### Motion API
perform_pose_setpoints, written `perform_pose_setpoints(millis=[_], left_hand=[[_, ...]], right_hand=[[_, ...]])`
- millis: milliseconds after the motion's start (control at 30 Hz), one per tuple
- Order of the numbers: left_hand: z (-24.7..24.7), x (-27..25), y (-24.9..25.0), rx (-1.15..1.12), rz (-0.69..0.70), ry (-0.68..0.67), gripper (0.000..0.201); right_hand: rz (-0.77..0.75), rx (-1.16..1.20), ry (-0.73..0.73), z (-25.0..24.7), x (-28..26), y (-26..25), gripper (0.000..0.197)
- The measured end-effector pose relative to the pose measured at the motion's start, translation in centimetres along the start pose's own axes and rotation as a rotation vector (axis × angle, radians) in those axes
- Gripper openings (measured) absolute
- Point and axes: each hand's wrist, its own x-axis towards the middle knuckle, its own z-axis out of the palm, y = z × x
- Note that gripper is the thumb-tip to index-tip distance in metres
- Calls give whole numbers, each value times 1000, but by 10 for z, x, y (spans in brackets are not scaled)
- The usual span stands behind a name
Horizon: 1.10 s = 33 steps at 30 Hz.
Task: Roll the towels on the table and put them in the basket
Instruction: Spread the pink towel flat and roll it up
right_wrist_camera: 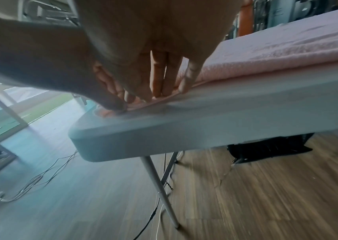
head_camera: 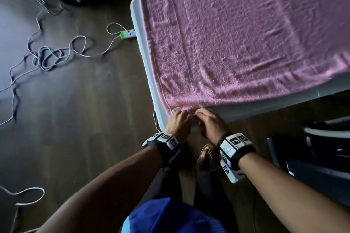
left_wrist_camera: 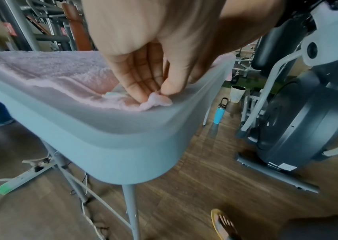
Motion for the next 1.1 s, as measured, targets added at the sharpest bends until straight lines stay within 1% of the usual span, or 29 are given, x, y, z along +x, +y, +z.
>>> perform_pose_setpoints(millis=[67,167,200,267,300,367,433,533,633,700,733,800,833,900,967,1000,1067,1100], left_hand=[[-11,0,8,-33,-51,2,30],[-26,-5,25,-116,-136,-5,15],[-31,-7,31,-127,-171,4,10],[-34,-12,33,-149,-223,45,5],[-34,-14,33,-162,-235,59,3],[-33,-15,31,-175,-238,71,5],[-31,-15,31,-177,-239,66,7],[-23,-16,26,-129,-255,47,6],[-16,-18,22,-72,-262,28,5],[-11,-18,22,-40,-267,-22,5],[-9,-17,23,-25,-262,-48,7],[-2,-10,33,22,-189,-68,11],[2,-2,43,53,-134,-69,13],[10,26,78,68,-35,-39,25],[22,68,129,24,58,-27,35],[29,90,157,8,95,-51,41],[48,131,209,6,132,-105,46],[53,144,227,9,109,-133,43]], right_hand=[[-41,-53,-22,-5,1,4,36],[-89,-119,-25,-13,2,16,28],[-92,-128,-20,-18,3,20,29],[-77,-140,1,-28,2,26,22],[-70,-135,0,-33,0,30,19],[-48,-115,-46,-46,-4,40,21],[-10,-142,-117,-61,-9,51,20],[77,-268,-178,-87,-20,84,14],[224,-365,-130,-124,-44,137,12],[338,-382,-86,-149,-62,168,13],[371,-383,-68,-158,-70,177,12],[360,-358,-29,-167,-80,185,12],[339,-329,-11,-166,-82,187,13],[319,-276,3,-165,-83,189,12],[322,-239,-15,-163,-84,194,9],[326,-216,-31,-162,-85,198,8],[346,-216,-52,-161,-87,209,5],[346,-217,-78,-160,-85,210,6]])
